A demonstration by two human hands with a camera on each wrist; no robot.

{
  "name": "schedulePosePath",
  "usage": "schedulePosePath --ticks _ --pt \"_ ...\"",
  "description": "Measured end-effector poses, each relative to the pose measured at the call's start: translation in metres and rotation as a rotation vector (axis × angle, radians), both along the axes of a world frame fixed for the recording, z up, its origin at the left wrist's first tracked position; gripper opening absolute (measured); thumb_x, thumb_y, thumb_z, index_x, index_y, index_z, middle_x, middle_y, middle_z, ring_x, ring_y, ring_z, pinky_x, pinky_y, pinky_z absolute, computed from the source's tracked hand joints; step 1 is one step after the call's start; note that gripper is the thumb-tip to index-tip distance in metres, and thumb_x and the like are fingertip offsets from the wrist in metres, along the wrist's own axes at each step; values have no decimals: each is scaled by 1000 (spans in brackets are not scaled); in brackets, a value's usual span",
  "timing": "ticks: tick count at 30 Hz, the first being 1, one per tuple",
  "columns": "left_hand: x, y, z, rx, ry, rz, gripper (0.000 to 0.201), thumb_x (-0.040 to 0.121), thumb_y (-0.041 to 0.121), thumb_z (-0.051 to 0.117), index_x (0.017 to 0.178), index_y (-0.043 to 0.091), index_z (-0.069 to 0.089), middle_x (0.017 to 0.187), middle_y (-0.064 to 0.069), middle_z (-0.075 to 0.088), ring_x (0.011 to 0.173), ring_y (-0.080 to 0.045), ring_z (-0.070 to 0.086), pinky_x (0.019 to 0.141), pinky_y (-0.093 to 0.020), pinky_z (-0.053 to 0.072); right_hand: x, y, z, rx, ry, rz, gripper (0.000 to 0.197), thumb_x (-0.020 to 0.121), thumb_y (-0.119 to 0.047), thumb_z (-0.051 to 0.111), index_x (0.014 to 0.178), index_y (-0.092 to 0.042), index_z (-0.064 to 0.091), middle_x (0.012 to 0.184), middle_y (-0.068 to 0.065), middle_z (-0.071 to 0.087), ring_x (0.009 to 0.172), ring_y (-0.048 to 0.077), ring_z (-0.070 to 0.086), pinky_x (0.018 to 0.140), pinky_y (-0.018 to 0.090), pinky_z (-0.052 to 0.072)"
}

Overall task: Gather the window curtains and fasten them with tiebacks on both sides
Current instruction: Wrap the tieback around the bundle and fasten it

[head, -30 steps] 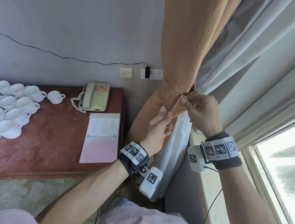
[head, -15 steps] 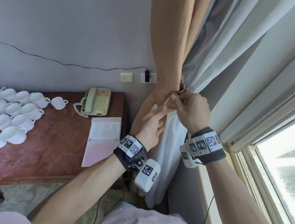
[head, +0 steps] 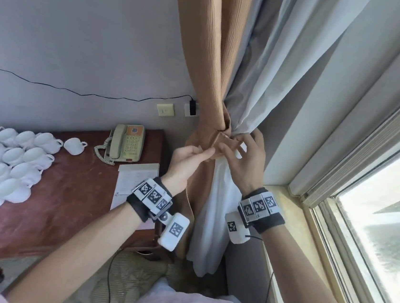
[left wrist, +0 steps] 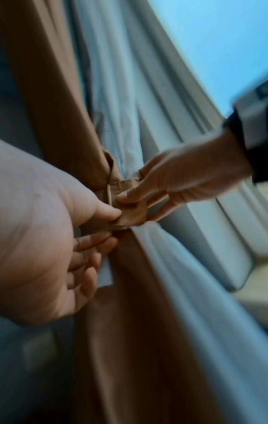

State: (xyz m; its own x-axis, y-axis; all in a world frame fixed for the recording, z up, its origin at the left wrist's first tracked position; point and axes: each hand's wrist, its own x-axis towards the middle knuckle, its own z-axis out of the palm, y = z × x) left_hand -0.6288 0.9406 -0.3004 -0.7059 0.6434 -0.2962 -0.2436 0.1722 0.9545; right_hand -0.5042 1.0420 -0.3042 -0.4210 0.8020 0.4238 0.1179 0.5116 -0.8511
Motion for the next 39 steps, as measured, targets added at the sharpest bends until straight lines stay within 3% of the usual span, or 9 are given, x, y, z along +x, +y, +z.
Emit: schedulePosePath --ticks 3,6,13,16,20,30,32,35,39 --pt "-18 9 13 -154 561 -16 82 63 42 98 124 13 52 122 -1 59 108 -10 58 90 -22 47 5 5 -5 -70 126 35 26 83 -17 88 87 -24 63 124 9 58 113 14 64 94 46 61" --pt "-38 21 36 -153 711 -320 126 61 40 100 157 15 20 149 6 43 132 -3 41 115 -25 36 10 13 -9 -133 162 103 27 82 -19 89 82 -25 62 112 1 58 110 26 66 94 53 60" --pt "-42 37 22 -70 748 -362 87 69 24 97 140 10 48 115 15 60 109 -2 58 82 4 41 14 42 -9 -245 86 84 106 65 -32 101 144 -17 32 130 4 62 115 14 68 95 36 60" --pt "-40 41 15 -46 755 -334 79 71 27 96 134 10 52 121 7 67 112 -7 64 92 -9 49 8 57 -5 -199 -73 79 103 62 -52 98 142 -18 43 133 -4 62 126 14 59 106 42 53" --pt "-46 43 14 -95 787 -307 67 70 30 96 123 9 61 114 6 72 105 -4 68 92 -26 56 -2 64 0 -266 -32 88 98 68 -29 99 142 -8 39 123 -18 59 111 -22 56 95 6 48" --pt "-73 44 45 -387 901 -429 57 79 54 83 119 21 62 108 9 71 99 -8 66 88 -29 55 -33 63 18 -316 -202 80 65 68 -51 95 115 -14 70 96 -21 71 95 -10 68 71 -4 46" --pt "-80 41 54 -400 846 -530 63 80 45 85 132 20 58 118 9 68 107 -7 64 92 -24 50 -35 66 20 -380 -320 115 68 66 -56 94 115 -16 69 91 -21 75 96 -9 70 77 2 51" --pt "-82 27 63 -436 921 -642 74 77 50 83 139 20 56 133 4 67 123 -17 64 103 -35 52 -31 53 27 -423 -366 67 101 60 -66 93 128 -13 40 115 -5 74 109 11 71 92 32 61" --pt "-81 -4 80 -393 981 -638 80 87 47 78 152 20 40 144 2 56 122 -19 63 105 -40 52 -24 2 59 -357 -450 -98 68 79 -53 78 118 -5 48 109 3 57 94 19 57 80 32 48"
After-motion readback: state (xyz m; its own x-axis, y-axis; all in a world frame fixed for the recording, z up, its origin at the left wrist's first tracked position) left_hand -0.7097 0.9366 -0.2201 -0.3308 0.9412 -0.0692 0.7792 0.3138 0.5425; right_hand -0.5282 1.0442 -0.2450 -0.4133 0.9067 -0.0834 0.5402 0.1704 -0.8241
